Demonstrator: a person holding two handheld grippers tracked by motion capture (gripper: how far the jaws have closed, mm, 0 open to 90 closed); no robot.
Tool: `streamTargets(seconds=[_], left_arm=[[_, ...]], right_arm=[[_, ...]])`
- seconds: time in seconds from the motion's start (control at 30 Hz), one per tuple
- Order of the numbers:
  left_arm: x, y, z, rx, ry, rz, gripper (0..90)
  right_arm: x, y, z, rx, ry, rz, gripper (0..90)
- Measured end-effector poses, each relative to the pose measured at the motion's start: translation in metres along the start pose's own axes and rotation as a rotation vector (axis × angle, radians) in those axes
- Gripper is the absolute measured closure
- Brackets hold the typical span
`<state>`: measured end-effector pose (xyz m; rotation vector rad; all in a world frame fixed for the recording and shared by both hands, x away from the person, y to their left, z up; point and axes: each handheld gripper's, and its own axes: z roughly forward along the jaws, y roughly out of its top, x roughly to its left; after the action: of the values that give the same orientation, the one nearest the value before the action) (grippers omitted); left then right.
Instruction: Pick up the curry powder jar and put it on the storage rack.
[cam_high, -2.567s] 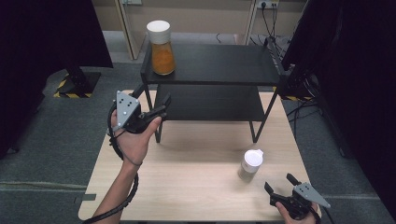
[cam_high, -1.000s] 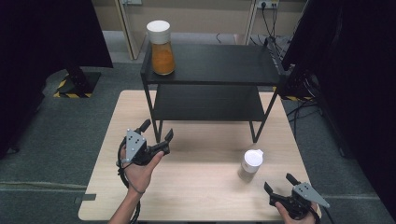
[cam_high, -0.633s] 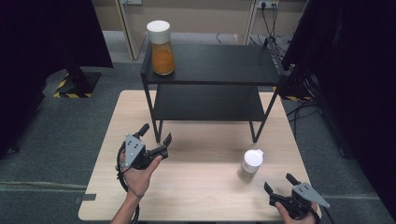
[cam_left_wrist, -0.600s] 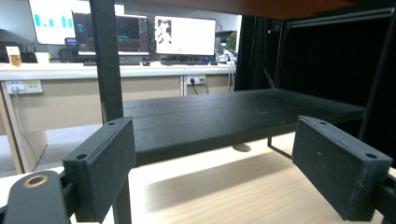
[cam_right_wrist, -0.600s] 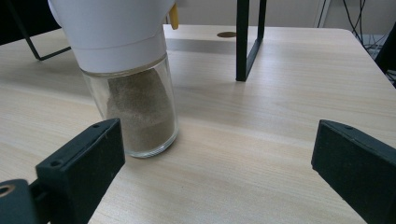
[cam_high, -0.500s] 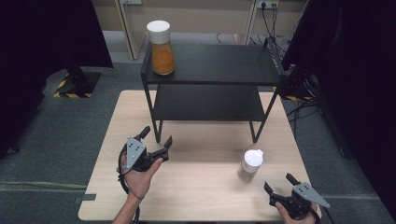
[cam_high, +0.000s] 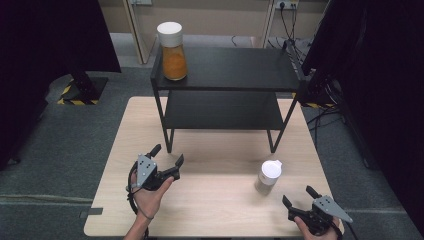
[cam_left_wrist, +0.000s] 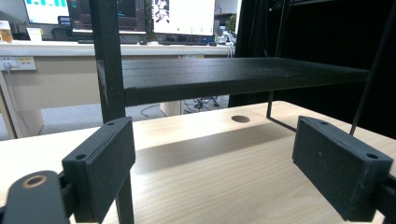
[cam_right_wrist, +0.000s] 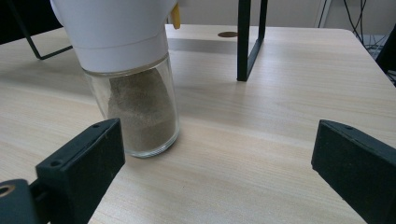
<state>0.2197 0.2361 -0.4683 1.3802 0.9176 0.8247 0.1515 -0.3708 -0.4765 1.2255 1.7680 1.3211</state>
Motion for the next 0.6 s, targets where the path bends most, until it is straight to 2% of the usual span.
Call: streamTargets(seconds=[0.6], left_arm=[[-0.003,-0.026,-0.002,0.056,0.006,-0.014,12.7]], right_arm=[[-0.001,-0.002,-0.001,-0.011,0.003,0.004,2.8]])
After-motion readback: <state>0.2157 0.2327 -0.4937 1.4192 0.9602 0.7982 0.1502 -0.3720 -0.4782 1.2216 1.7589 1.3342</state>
